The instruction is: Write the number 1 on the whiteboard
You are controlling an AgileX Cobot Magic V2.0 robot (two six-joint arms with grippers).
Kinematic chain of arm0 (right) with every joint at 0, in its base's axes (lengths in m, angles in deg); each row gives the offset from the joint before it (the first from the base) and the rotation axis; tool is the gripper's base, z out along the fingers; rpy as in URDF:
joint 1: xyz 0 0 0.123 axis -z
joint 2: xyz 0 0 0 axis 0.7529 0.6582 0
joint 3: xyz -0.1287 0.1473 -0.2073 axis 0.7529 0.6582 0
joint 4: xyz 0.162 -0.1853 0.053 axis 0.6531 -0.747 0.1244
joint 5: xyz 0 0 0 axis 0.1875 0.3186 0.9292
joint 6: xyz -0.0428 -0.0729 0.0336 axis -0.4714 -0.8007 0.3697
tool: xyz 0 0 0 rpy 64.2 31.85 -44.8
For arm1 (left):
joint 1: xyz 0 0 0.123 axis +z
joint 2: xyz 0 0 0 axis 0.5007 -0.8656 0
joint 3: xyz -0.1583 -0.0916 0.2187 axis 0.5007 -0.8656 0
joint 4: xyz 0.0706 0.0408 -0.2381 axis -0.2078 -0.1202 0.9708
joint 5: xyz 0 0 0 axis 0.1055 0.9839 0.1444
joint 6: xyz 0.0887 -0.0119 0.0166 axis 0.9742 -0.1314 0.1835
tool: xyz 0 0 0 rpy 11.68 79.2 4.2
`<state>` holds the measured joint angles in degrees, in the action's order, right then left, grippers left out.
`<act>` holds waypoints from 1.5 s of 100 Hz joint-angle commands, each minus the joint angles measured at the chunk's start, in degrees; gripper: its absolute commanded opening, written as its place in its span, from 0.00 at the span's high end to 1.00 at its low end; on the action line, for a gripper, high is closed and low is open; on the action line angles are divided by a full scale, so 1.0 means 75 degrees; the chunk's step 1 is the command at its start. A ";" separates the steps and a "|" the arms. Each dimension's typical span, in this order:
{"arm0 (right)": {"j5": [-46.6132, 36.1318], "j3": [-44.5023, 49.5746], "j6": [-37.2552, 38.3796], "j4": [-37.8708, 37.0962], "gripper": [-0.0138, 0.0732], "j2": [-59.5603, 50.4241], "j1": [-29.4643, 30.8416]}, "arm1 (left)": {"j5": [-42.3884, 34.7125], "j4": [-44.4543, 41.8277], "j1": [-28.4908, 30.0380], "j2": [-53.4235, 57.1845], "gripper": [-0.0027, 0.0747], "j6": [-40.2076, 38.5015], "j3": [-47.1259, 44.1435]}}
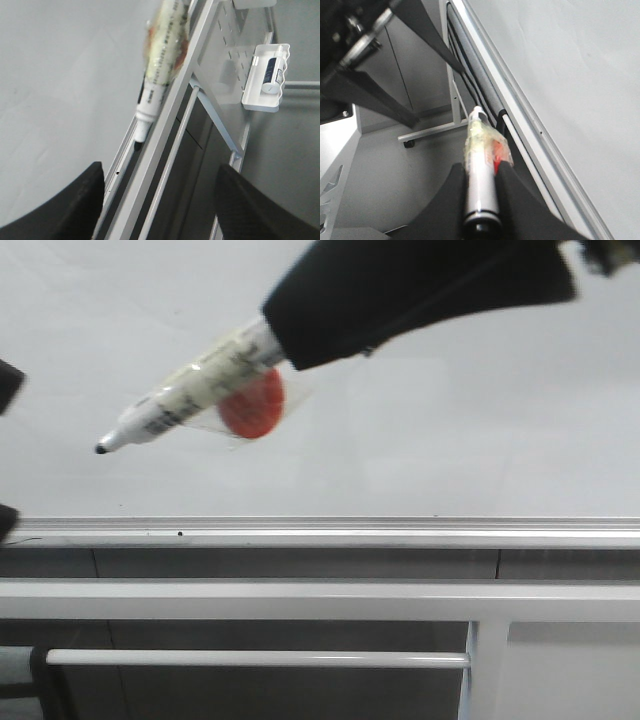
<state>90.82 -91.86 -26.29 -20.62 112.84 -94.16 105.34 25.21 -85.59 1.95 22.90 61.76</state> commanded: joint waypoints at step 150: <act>-0.4886 0.3088 0.0491 0.0908 0.91 -0.3334 -0.0013 | -0.1418 0.0875 0.2368 0.1140 0.54 -0.1121 0.0254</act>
<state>58.20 -66.59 -22.56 -13.04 86.49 -94.20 99.57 31.08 -67.94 10.54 15.20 61.76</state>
